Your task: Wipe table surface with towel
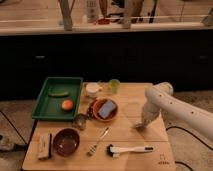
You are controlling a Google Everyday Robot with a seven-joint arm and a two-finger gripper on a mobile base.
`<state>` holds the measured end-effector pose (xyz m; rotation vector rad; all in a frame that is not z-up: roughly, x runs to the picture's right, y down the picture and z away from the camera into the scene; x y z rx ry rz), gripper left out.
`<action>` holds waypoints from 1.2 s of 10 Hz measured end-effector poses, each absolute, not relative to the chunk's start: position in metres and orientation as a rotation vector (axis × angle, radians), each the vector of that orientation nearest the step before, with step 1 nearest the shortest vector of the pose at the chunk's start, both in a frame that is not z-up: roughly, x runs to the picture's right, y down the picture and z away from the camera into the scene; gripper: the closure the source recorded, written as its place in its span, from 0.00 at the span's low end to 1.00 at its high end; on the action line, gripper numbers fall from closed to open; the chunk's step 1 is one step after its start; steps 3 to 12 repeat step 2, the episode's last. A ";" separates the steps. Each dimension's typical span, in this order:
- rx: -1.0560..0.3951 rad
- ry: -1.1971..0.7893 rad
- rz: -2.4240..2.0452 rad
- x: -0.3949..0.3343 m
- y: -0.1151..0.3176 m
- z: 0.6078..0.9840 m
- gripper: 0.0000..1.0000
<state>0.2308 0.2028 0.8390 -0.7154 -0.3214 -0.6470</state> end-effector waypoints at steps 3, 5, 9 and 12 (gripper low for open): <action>-0.737 -0.345 -0.665 0.207 0.208 0.840 0.99; -0.737 -0.345 -0.665 0.207 0.208 0.840 0.99; -0.737 -0.345 -0.665 0.207 0.208 0.840 0.99; -0.737 -0.345 -0.665 0.207 0.208 0.840 0.99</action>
